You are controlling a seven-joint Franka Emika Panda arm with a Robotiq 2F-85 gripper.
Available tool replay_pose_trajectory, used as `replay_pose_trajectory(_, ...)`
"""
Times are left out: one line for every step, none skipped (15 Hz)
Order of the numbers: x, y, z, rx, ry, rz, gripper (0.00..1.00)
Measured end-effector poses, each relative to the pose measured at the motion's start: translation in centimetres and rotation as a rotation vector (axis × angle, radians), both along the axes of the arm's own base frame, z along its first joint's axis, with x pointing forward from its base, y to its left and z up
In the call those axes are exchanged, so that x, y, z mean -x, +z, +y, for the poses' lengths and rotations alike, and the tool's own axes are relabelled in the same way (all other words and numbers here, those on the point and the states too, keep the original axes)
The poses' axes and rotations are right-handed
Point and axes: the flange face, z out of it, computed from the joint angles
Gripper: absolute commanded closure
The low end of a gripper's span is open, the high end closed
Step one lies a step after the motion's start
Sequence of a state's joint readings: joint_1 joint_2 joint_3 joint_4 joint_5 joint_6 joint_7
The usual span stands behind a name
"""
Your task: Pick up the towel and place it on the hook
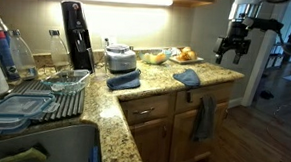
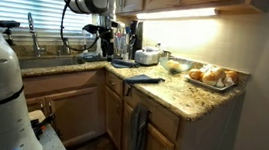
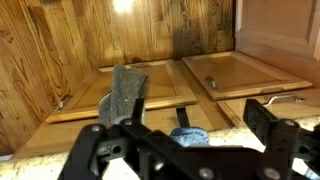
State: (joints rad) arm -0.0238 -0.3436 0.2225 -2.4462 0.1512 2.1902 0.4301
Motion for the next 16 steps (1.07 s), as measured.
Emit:
replay_pose_trajectory(-1.1,-0.8,-0.4,0.009,-0.014,0.004,0.0)
replay_pose_trajectory(-2.1,-1.5,-0.7,0.013,-0.024,0.012,0.0)
replay_pose_trajectory(-2.9,-2.0,-1.0,0.016,-0.032,0.022,0.0)
replay_pose_trajectory(-3.6,-2.2,-1.0,0.012,-0.036,0.028,0.0)
replay_pose_trajectory(-3.9,-2.1,-0.8,0.009,-0.033,0.027,0.0)
replay_pose_trajectory(-4.0,-1.8,-0.5,0.007,-0.027,0.023,0.0)
replay_pose_trajectory(-4.0,-1.5,-0.2,0.007,-0.021,0.018,0.0)
replay_pose_trajectory(-3.9,-1.4,0.0,0.007,-0.016,0.015,0.0)
replay_pose_trajectory(-4.0,-1.3,0.1,0.007,-0.015,0.014,0.0)
replay_pose_trajectory(-4.0,-1.3,0.1,0.007,-0.015,0.014,0.0)
replay_pose_trajectory(-4.0,-1.4,0.1,0.006,-0.016,0.014,0.0)
replay_pose_trajectory(-4.1,-1.5,-0.1,0.006,-0.025,0.011,0.0)
replay_pose_trajectory(-4.4,-1.6,-0.3,0.003,-0.037,0.012,0.0)
replay_pose_trajectory(-4.8,-1.7,-0.7,-0.001,-0.056,0.009,0.0)
replay_pose_trajectory(-5.5,-1.9,-1.2,-0.006,-0.077,0.003,0.0)
replay_pose_trajectory(-6.2,-2.1,-1.7,-0.012,-0.1,-0.007,0.0)
